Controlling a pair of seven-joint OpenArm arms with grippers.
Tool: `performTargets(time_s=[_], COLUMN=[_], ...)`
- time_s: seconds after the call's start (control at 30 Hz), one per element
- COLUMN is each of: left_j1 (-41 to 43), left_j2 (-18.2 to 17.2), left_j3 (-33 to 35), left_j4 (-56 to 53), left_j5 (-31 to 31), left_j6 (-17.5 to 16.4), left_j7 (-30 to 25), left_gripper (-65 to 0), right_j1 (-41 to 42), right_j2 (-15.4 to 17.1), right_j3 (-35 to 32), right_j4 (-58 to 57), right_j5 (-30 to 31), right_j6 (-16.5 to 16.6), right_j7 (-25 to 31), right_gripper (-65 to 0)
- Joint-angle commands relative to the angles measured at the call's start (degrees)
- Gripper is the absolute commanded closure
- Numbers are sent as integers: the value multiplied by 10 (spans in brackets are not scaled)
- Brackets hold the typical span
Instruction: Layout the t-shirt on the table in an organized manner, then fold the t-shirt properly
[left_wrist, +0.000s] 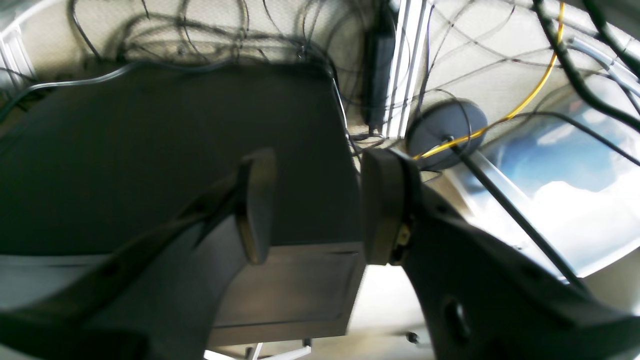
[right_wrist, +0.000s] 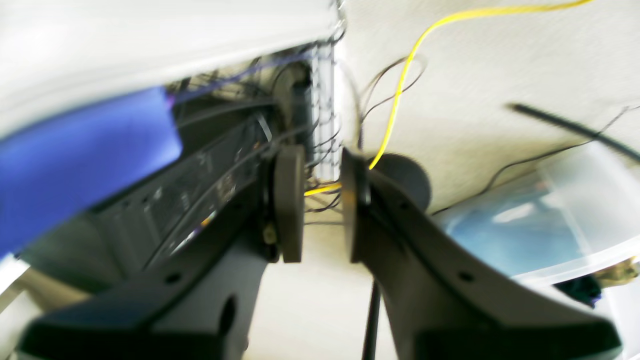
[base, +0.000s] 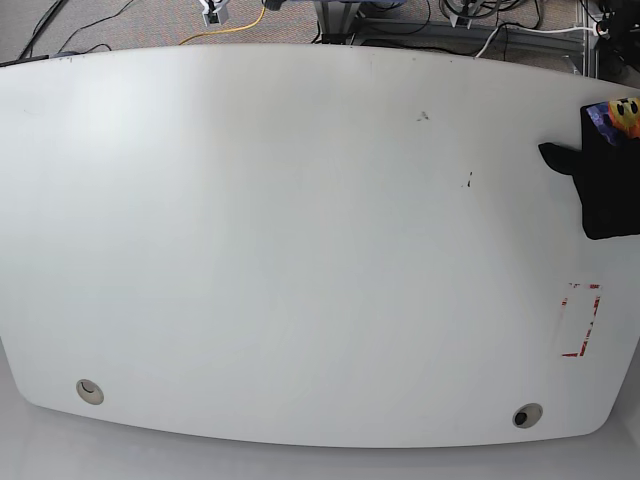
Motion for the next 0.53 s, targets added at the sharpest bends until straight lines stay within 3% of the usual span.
performTargets(time_s=[0.0,0.23,0.5], left_j1=[-10,-31,-39], left_j2=[-4,-4,0], left_j3=[0,0,-1], left_j4=[-11,-15,-15], left_j5=[1,33,43], left_j6=[20,52,53], left_j7=[-3,-1,0], left_gripper=[-251,-251,-251], right_j1=[7,38,43], right_j2=[3,5,0], right_j3=[1,1,1], right_j4=[-18,-75,-76], right_j5=[-2,-2,-19], right_j6=[-9,-23,-33], right_j7=[-9,-9,-8], right_gripper=[-128,-130,-130])
